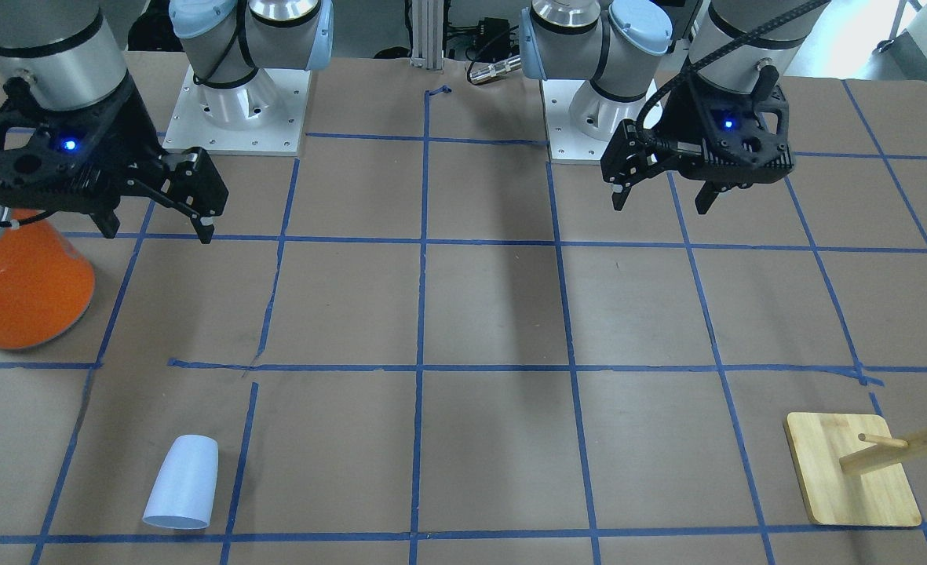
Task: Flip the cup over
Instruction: 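Lower the right gripper onto the upside-down pale blue cup and grasp it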
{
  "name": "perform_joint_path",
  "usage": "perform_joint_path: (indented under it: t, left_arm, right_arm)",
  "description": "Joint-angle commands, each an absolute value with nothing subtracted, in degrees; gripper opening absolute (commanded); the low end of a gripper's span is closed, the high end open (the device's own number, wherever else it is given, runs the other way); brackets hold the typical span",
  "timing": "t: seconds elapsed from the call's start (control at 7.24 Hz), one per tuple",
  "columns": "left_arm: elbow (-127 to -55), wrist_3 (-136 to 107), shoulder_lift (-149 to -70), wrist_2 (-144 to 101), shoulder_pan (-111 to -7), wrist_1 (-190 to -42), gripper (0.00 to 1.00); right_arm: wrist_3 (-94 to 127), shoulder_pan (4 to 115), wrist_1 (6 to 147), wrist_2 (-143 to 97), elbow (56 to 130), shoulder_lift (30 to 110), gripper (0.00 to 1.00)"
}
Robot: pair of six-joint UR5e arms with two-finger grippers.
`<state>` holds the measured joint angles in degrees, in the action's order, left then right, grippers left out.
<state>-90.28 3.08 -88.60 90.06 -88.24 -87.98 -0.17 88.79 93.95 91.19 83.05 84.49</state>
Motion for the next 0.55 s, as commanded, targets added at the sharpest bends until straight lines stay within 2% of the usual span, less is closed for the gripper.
perform_joint_path:
  t: [0.0, 0.41]
  left_arm:
    - [-90.3, 3.1, -88.6, 90.1, -88.2, -88.0, 1.0]
    - [-90.4, 3.1, -88.6, 90.0, -88.2, -88.0, 1.0]
  right_arm:
    - [-9.7, 84.7, 99.6, 90.9, 81.2, 78.7, 1.0]
    - [-9.9, 82.8, 110.5, 88.3, 81.1, 65.1, 1.0]
